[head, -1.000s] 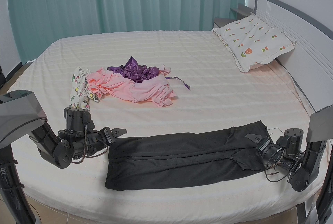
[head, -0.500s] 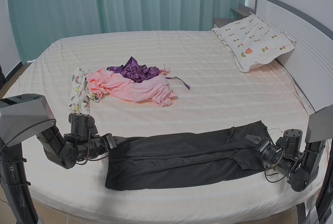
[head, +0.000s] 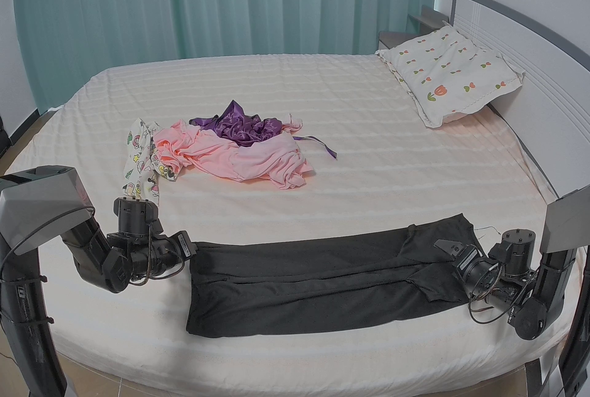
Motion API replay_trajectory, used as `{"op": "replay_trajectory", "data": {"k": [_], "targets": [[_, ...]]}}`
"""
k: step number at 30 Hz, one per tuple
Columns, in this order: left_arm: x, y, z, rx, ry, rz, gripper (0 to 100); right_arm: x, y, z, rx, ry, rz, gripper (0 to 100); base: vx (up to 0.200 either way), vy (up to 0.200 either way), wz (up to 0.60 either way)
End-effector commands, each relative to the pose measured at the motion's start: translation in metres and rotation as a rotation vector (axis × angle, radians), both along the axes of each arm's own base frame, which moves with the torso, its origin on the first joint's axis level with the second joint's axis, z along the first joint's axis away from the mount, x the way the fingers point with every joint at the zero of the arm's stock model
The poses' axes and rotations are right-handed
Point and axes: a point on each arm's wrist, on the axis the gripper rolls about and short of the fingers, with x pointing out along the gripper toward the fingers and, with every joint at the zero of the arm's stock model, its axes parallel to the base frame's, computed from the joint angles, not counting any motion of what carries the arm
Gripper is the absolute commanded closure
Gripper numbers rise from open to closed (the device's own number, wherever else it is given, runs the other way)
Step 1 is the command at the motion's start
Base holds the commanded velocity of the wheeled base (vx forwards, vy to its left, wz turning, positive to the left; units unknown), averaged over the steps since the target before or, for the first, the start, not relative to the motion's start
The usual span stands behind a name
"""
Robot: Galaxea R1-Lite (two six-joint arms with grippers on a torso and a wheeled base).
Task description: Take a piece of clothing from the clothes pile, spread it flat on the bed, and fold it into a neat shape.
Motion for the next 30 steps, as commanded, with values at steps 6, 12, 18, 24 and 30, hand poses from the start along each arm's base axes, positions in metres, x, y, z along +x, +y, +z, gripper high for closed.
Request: {"op": "replay_trajectory", "data": {"k": [6,12,18,24,30], "targets": [[0.006,0.004,0.000,-0.003,-0.009,0.015,100,0.000,0.000,0.000,0.001,-0.008,-0.001,0,0.000,0.000,0.00],[0.006,0.004,-0.001,-0.003,-0.007,0.015,0,0.000,0.000,0.000,0.001,-0.008,-0.001,0,0.000,0.000,0.00],[0.006,0.009,0.005,-0.002,-0.024,0.033,0,0.000,0.001,0.000,0.001,-0.007,0.000,0,0.000,0.000,0.00],[-0.008,0.000,0.032,-0.030,-0.037,0.003,0,0.000,0.000,0.000,-0.001,-0.006,0.001,0,0.000,0.000,0.00],[-0.014,-0.015,0.038,-0.031,-0.036,-0.045,0,0.000,0.000,0.001,-0.001,-0.009,0.000,0,0.000,0.000,0.00]]}}
